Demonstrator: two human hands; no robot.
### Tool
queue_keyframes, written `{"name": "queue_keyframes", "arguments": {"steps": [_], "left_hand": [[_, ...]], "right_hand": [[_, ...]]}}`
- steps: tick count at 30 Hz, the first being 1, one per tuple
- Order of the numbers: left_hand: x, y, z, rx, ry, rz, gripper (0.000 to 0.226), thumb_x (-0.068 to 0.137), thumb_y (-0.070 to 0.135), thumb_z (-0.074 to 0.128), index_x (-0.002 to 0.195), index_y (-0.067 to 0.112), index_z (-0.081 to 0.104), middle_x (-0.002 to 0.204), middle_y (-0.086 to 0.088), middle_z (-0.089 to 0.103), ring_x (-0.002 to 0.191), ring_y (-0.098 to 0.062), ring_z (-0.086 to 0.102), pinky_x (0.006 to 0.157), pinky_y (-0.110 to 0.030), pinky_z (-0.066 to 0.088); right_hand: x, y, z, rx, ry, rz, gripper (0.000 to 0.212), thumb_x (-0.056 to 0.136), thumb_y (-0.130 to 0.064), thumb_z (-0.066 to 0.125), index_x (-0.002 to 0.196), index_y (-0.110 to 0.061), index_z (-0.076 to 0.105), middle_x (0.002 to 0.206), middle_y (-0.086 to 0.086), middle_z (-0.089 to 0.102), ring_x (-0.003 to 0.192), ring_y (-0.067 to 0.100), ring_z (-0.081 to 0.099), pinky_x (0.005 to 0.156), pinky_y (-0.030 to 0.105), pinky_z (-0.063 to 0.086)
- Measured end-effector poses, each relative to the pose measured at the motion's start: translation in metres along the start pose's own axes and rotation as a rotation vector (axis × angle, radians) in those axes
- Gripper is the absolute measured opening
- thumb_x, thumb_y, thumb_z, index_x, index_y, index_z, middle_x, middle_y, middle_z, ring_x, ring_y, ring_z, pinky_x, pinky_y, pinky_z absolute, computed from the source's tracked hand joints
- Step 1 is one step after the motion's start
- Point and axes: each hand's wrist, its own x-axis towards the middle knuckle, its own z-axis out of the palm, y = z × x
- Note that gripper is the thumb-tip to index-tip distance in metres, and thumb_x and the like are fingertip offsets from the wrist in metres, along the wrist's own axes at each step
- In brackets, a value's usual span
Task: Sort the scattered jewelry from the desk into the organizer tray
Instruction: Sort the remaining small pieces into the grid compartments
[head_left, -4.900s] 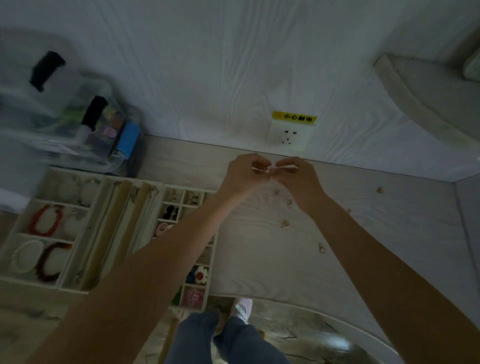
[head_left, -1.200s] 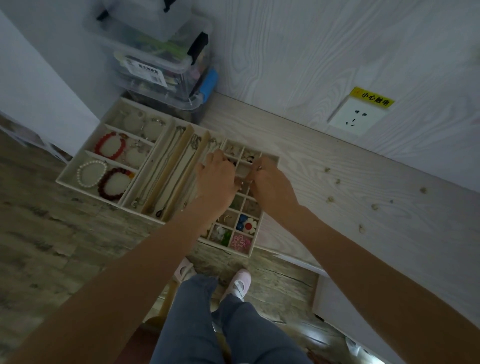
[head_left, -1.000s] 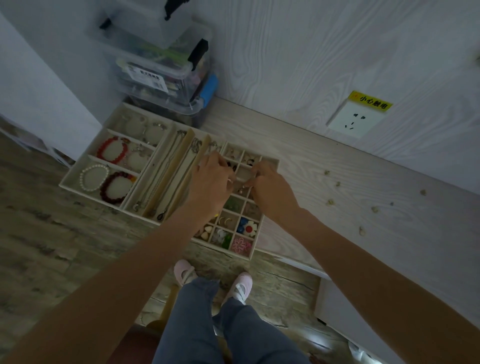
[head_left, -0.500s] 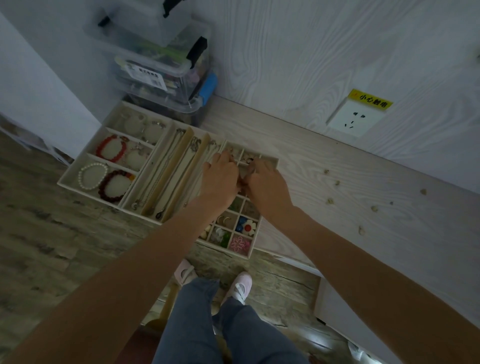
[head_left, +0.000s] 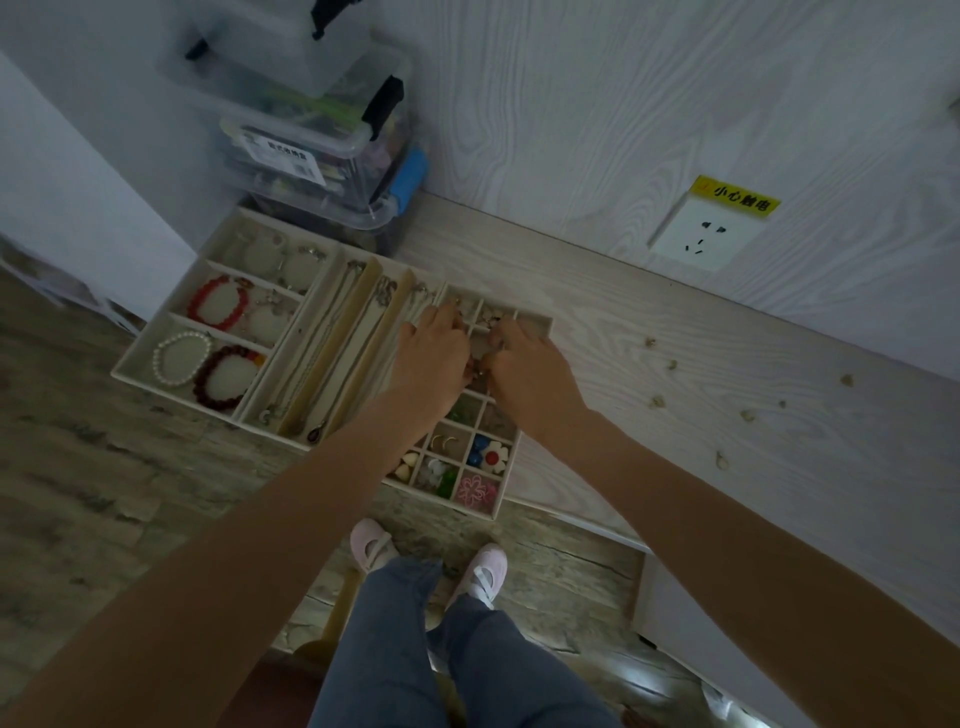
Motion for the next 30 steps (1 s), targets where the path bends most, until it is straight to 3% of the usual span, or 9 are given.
{"name": "queue_keyframes", "arguments": {"steps": [6, 11, 19, 24, 30], "left_hand": [[-0.0005, 0.0012, 0.0000, -0.015, -0.032, 0.004, 0.030, 0.088, 0.028, 0.060, 0.112, 0.011, 0.063, 0.127, -0.007, 0.043, 0.118, -0.024, 0.038, 0.093, -0.037, 0.033], [-0.0007, 0.0014, 0.0015, -0.019, -0.015, 0.008, 0.029, 0.088, 0.027, 0.060, 0.113, 0.012, 0.062, 0.126, -0.006, 0.044, 0.117, -0.023, 0.039, 0.092, -0.036, 0.033], [-0.0016, 0.0013, -0.0017, -0.007, -0.006, 0.015, 0.029, 0.088, 0.027, 0.059, 0.111, 0.011, 0.062, 0.123, -0.006, 0.044, 0.117, -0.022, 0.040, 0.093, -0.035, 0.033], [-0.0024, 0.0019, -0.0028, 0.015, 0.004, 0.007, 0.030, 0.088, 0.027, 0.059, 0.113, 0.010, 0.061, 0.125, -0.006, 0.044, 0.118, -0.023, 0.040, 0.094, -0.037, 0.033], [-0.0037, 0.0044, -0.0036, 0.078, 0.024, -0.015, 0.031, 0.088, 0.032, 0.060, 0.109, 0.010, 0.062, 0.123, -0.007, 0.045, 0.115, -0.023, 0.041, 0.091, -0.039, 0.034]], "right_hand": [[-0.0022, 0.0025, 0.0006, 0.005, -0.009, -0.003, 0.023, 0.087, -0.012, 0.056, 0.107, -0.009, 0.067, 0.117, 0.010, 0.048, 0.110, 0.027, 0.046, 0.083, 0.033, 0.039], [-0.0018, -0.0002, 0.0019, 0.005, -0.015, 0.008, 0.023, 0.088, -0.009, 0.054, 0.108, -0.007, 0.065, 0.118, 0.010, 0.047, 0.111, 0.027, 0.045, 0.085, 0.032, 0.038], [-0.0028, -0.0005, 0.0056, 0.006, 0.042, 0.014, 0.017, 0.074, 0.001, 0.066, 0.090, -0.001, 0.069, 0.106, 0.016, 0.055, 0.099, 0.033, 0.054, 0.076, 0.037, 0.043], [-0.0008, -0.0017, 0.0083, -0.012, 0.037, 0.009, 0.020, 0.085, -0.011, 0.059, 0.103, -0.008, 0.067, 0.116, 0.010, 0.049, 0.107, 0.026, 0.049, 0.083, 0.032, 0.039], [-0.0012, -0.0022, 0.0043, 0.078, 0.019, 0.054, 0.022, 0.090, -0.011, 0.053, 0.106, -0.005, 0.066, 0.119, 0.013, 0.049, 0.109, 0.026, 0.047, 0.080, 0.031, 0.038]]}}
